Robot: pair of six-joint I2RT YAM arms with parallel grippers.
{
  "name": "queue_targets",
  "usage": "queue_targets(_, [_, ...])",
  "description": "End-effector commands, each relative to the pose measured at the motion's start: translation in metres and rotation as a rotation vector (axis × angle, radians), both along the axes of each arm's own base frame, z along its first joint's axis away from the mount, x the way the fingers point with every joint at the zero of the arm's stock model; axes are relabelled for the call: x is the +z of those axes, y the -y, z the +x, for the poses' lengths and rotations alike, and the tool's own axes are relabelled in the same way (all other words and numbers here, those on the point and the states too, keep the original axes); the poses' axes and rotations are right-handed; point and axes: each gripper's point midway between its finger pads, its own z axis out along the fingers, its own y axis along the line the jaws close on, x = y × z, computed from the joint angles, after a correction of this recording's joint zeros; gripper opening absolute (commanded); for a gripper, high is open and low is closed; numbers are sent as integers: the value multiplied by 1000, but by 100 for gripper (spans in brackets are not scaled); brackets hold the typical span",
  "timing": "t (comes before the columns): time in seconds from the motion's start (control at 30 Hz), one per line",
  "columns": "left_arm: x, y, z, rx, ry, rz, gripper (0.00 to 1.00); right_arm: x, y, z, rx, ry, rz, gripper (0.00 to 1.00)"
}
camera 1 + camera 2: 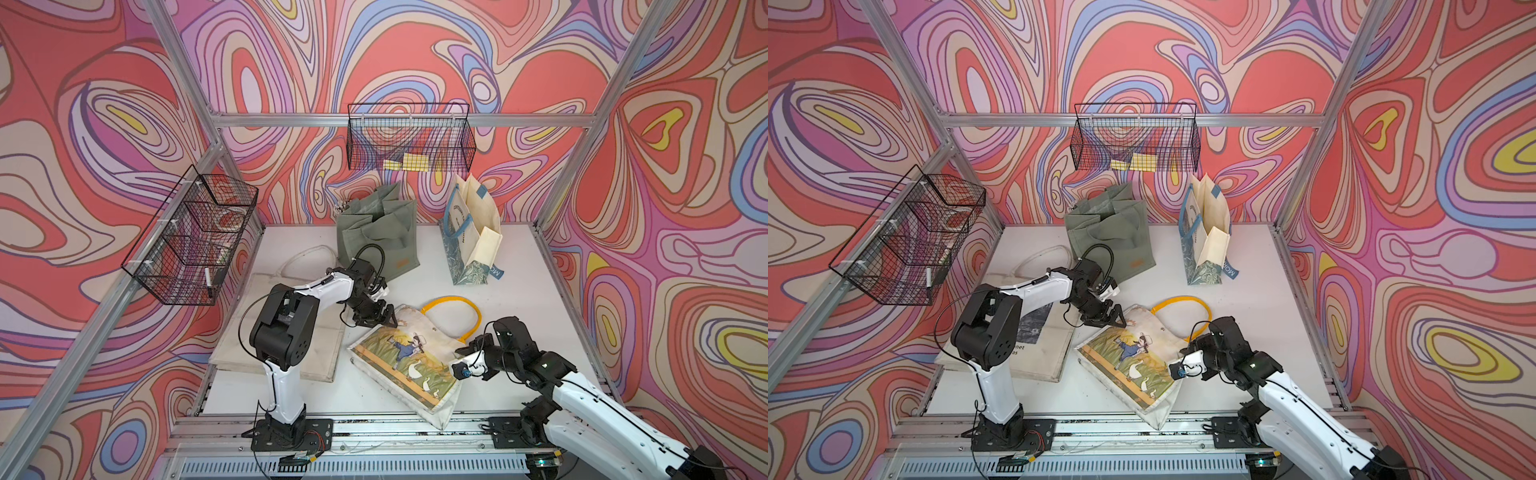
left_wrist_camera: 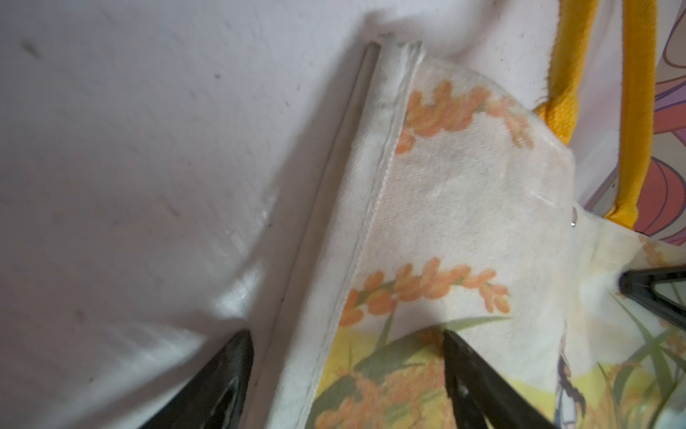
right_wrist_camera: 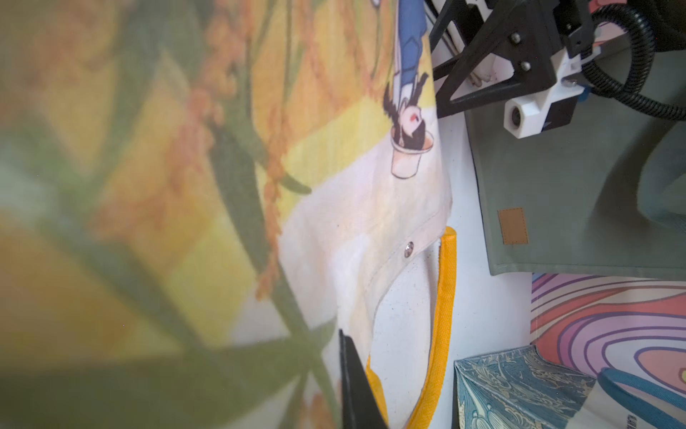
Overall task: Put away the canvas bag
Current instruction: Place the canvas bag at the center of the board.
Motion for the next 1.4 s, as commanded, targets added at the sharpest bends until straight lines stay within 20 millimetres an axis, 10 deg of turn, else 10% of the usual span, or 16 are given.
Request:
queue_targets(0.0, [-1, 3, -16, -30, -72, -47, 62, -1, 4, 9, -42, 36, -32, 12])
queue_targets(0.3, [13, -5, -23, -1, -24, -35, 0, 6, 5, 14, -80, 55, -21, 10])
queue_targets(0.7, [75, -36, -46, 142, 144, 11, 0, 42, -1, 7, -97, 56, 88, 6])
queue_targets(1.03, [161, -84, -47, 292, 387, 149, 0, 113, -36, 13, -69, -9, 319, 0])
queue_targets(1.37, [208, -156, -32, 501, 502, 320, 0, 108, -95, 38, 4, -95, 370, 0])
